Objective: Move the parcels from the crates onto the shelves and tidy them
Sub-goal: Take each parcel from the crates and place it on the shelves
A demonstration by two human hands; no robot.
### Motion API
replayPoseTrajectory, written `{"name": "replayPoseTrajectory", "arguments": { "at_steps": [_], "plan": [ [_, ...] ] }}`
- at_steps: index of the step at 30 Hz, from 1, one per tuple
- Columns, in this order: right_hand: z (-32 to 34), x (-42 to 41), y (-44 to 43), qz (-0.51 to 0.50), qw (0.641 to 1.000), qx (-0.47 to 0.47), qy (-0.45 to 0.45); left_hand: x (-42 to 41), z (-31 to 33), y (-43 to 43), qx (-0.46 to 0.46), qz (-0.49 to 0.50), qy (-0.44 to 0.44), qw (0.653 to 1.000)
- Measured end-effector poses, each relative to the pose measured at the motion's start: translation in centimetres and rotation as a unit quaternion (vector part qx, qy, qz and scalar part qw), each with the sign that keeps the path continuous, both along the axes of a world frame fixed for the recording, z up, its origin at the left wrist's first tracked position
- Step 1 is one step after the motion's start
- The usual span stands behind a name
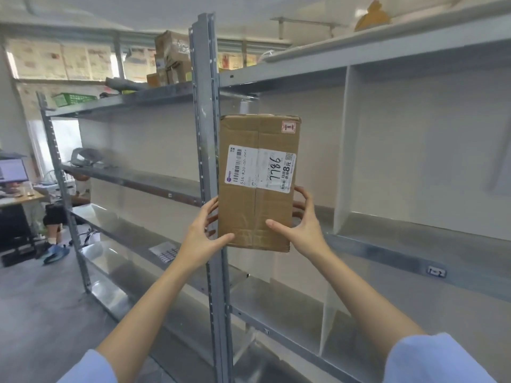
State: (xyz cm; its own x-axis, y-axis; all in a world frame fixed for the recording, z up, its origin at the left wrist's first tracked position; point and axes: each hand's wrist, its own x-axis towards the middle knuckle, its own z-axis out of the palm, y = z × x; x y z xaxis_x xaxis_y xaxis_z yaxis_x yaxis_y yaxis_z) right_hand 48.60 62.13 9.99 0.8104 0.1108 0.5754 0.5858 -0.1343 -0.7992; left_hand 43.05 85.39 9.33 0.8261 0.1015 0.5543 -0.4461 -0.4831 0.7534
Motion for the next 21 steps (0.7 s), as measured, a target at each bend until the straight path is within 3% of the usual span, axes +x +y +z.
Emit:
{"name": "replayPoseTrajectory", "arguments": {
  "at_steps": [12,21],
  "plan": [
    [3.5,11.0,4.1,-0.127,0.992,-0.013,-0.019,11.0,0.7,6.3,0.089,-0.012,-0.004,0.996],
    [2.9,16.4,7.0,-0.204,0.979,-0.028,-0.001,16.9,0.4,11.1,0.347,0.064,-0.093,0.931]
  ]
}}
